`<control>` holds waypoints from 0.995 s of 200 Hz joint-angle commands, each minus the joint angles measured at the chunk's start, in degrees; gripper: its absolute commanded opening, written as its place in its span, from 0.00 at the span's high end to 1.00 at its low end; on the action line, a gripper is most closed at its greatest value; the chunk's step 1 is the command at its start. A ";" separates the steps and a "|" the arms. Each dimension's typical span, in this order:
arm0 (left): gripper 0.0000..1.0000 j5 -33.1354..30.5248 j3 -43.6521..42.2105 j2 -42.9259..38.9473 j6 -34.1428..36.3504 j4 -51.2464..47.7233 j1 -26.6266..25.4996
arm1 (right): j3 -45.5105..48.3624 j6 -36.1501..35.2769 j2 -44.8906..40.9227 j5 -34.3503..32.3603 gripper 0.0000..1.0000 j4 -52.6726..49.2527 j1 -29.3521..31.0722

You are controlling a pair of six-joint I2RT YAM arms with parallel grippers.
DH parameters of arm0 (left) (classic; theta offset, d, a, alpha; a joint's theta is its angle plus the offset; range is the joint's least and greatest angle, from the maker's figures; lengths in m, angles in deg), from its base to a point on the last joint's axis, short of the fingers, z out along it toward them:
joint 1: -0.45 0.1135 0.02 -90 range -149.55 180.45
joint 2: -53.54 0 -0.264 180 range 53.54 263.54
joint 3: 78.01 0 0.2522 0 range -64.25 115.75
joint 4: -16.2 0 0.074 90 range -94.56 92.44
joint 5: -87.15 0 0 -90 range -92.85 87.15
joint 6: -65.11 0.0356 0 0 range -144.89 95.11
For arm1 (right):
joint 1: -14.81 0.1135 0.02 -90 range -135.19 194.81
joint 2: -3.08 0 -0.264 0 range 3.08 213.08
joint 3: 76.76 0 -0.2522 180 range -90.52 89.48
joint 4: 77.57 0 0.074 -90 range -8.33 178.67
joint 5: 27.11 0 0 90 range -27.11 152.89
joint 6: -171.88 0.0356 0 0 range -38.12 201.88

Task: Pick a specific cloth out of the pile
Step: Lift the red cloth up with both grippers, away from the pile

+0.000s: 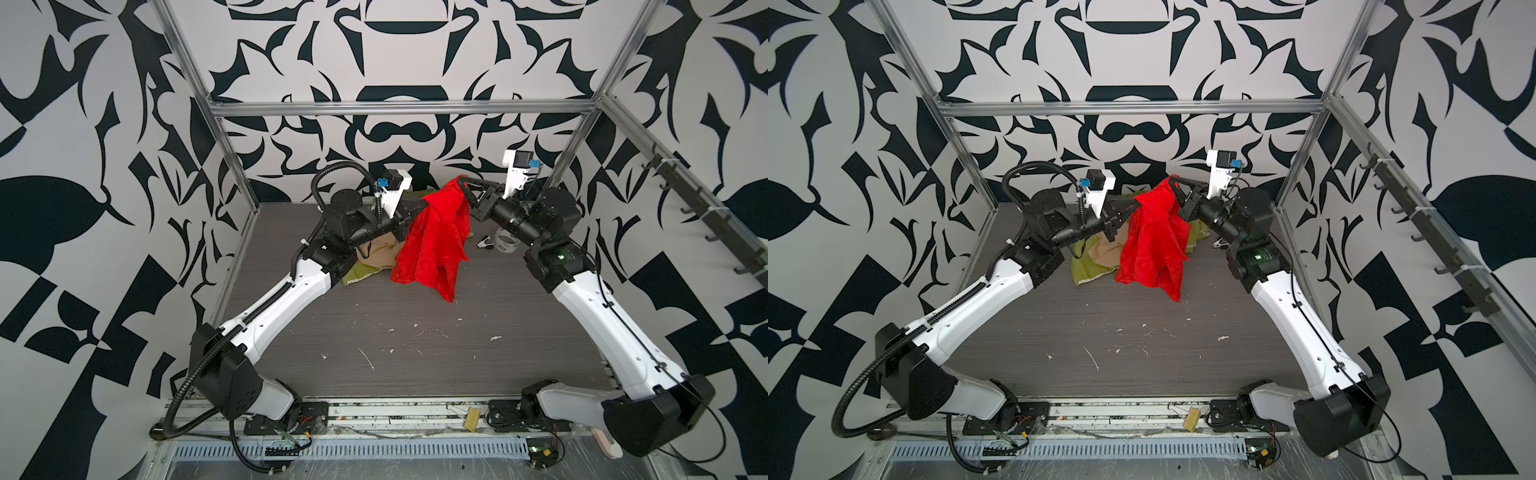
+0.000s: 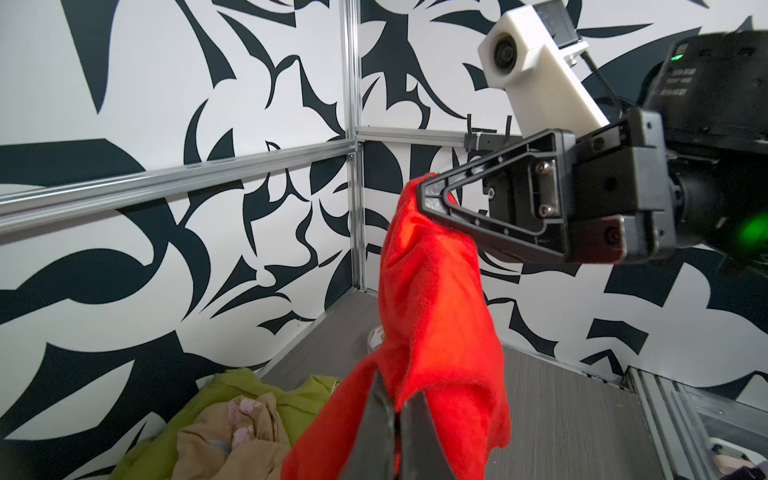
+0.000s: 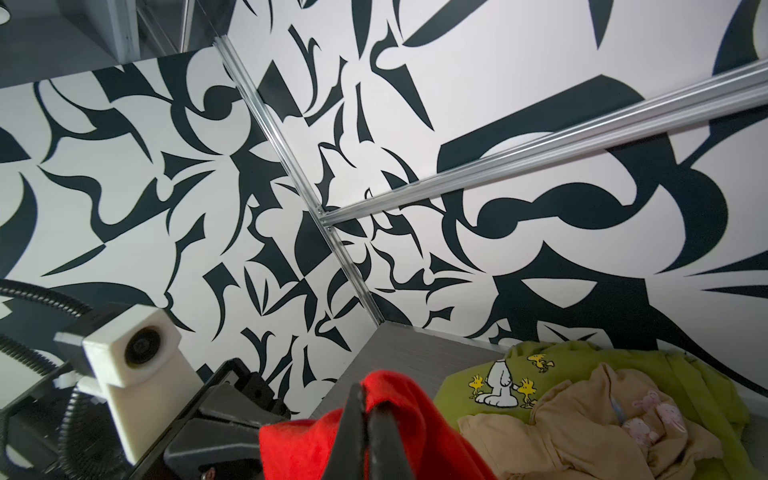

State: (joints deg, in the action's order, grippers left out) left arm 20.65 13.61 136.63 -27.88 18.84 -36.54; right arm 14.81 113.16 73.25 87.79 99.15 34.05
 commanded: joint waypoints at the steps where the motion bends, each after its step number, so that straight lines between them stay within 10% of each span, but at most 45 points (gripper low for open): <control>1: 1.00 0.95 2.32 -3.82 0.05 0.77 -0.58 | -3.42 0.00 -2.55 1.15 1.00 2.34 0.88; 199: 1.00 -6.19 -2.81 -25.53 1.49 -9.71 -15.65 | -5.00 -0.98 -15.30 1.73 1.00 -9.06 16.54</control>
State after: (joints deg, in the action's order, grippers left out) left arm 17.16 12.35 113.51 -27.15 10.10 -50.62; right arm 10.08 113.12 61.14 90.31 91.32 48.52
